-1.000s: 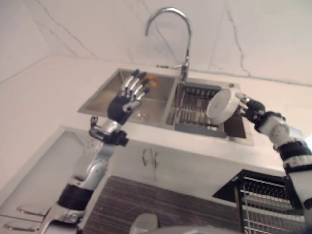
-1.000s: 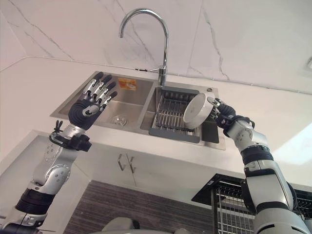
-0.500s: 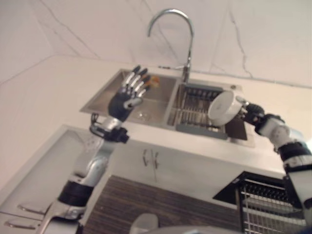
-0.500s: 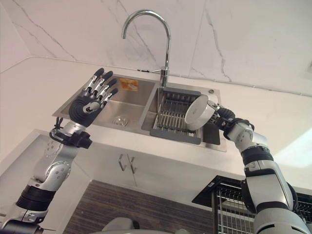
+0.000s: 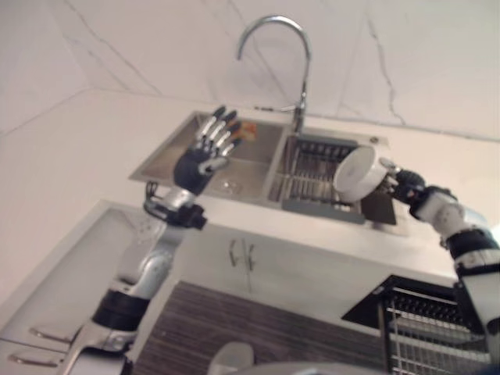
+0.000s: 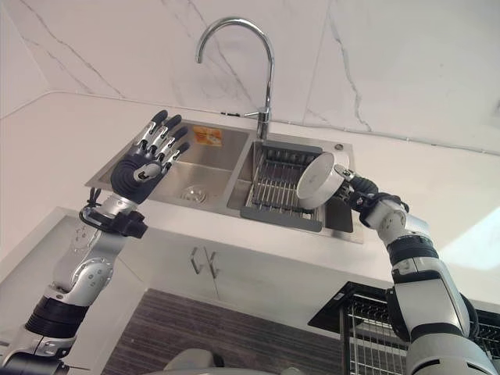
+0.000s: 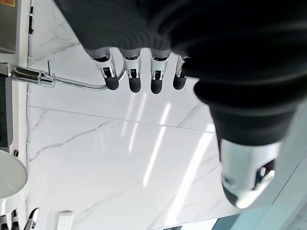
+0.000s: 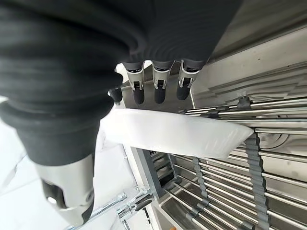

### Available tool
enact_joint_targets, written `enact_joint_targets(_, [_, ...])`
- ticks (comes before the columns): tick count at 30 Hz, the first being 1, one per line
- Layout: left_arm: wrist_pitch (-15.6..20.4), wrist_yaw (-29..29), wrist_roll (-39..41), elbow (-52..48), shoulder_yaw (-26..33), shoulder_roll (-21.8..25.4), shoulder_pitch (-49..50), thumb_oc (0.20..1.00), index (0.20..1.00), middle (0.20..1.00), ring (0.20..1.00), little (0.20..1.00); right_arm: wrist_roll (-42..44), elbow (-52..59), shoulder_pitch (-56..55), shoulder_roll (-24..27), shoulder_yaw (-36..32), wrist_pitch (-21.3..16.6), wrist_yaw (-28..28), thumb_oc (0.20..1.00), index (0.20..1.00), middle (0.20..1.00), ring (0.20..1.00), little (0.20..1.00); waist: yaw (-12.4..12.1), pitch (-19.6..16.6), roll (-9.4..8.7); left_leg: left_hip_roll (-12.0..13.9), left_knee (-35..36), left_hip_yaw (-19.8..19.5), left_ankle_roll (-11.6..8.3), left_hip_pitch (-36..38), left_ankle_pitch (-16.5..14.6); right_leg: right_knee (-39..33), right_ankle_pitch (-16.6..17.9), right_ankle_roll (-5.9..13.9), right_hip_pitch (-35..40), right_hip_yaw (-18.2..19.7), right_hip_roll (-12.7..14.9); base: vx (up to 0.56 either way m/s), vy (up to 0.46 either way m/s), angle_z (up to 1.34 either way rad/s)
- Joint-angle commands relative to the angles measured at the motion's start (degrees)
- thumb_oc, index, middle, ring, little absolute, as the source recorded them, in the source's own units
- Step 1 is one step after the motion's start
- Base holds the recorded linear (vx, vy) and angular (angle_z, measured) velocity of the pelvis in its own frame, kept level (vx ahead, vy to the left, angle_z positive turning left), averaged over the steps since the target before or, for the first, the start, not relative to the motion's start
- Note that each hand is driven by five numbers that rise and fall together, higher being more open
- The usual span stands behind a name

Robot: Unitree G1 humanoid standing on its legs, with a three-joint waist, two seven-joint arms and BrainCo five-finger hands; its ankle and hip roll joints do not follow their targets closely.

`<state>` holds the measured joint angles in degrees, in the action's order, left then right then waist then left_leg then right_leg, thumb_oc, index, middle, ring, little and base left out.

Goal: Place the dishes in the dishwasher.

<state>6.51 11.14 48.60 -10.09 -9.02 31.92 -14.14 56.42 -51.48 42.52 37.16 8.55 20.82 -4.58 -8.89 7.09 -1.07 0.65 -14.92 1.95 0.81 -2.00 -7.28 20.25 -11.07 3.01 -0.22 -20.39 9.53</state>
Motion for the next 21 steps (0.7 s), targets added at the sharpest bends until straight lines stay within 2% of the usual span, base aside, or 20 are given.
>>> enact_joint_targets(1, [1.6, -0.7, 2.1, -1.1, -0.1, 2.0, -2.1, 1.0, 1.0, 1.0, 1.0, 1.0, 2.1, -2.4, 5.9, 0.9, 1.6, -1.7, -0.4, 1.0, 1.0, 1.0, 1.0, 1.0, -2.1, -2.1, -1.25, 1.9, -2.3, 0.1, -3.64, -0.1, -3.1, -3.1, 2.9, 2.99, 1.7, 0.5, 0.6, 0.0, 0.0, 0.0])
enact_joint_targets(17, [-0.1, -0.3, 2.2, -2.2, 1.5, 3.2, -0.7, 1.0, 1.0, 1.0, 1.0, 1.0, 0.3, -5.4, 6.4, 0.9, 0.9, -3.9, 1.5, 1.0, 1.0, 1.0, 1.0, 1.0, -3.8, -2.1, -0.64, 1.7, -2.3, -1.9, -4.14, -0.7, -2.3, -3.1, 2.3, 2.72, 2.6, -1.5, 1.0, 0.04, -0.037, 0.11])
enact_joint_targets(19, [-0.5, -0.3, 2.1, -2.2, 1.5, 3.2, -0.6, 1.0, 1.0, 1.0, 1.0, 1.0, -2.1, -5.7, 6.8, 1.3, 1.3, -5.1, 2.4, 0.2, 0.2, 0.2, 0.2, 0.2, -4.1, -2.0, -0.66, 1.6, -2.3, -2.2, -4.22, -0.8, -2.2, -3.1, 2.3, 2.7, 2.7, -1.7, 0.9, 0.03, -0.016, 0.09])
enact_joint_targets(21, [-0.8, -0.5, 2.2, -2.2, 1.3, 3.3, -0.5, 1.0, 1.0, 1.0, 1.0, 1.0, -3.3, -6.1, 7.3, 1.5, 1.8, -5.4, 3.8, 0.2, 0.2, 0.2, 0.2, 0.2, -4.2, -2.0, -0.64, 1.6, -2.3, -2.4, -4.26, -0.8, -2.1, -3.1, 2.3, 2.69, 2.7, -1.8, 1.0, 0.02, -0.006, 0.05])
